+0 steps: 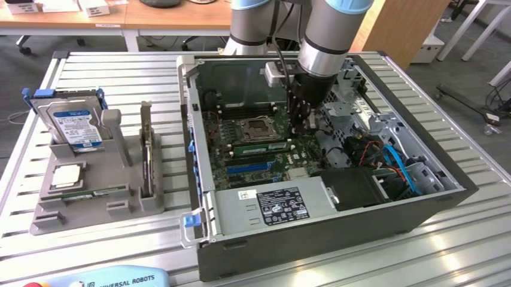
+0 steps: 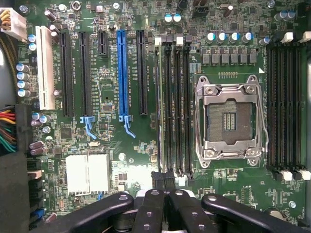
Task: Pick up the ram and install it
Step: 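Press down the ram until it locks into place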
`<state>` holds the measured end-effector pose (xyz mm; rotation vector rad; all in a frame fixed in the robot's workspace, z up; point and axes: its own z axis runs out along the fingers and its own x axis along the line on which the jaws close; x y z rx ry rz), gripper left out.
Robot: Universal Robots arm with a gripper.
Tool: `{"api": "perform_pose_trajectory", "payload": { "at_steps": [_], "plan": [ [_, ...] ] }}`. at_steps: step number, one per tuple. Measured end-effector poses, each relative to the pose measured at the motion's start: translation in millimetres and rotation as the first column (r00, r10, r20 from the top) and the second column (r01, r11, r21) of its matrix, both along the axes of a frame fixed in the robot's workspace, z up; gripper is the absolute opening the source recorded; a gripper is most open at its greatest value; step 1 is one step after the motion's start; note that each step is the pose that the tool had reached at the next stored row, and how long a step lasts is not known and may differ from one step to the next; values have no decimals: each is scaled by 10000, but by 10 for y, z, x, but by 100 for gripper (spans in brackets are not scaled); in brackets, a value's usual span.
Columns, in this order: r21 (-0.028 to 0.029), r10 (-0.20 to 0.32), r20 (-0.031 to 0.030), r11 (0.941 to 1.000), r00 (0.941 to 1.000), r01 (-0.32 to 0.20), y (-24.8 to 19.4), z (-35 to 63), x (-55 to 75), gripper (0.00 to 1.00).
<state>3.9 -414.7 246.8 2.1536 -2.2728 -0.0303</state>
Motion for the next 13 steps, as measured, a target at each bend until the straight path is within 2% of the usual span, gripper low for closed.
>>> {"api": "perform_pose_trajectory", "payload": {
  "at_steps": [13],
  "plan": [
    [-3,0,-1,10000,10000,0,0,-54,0,10]
  ]
}}
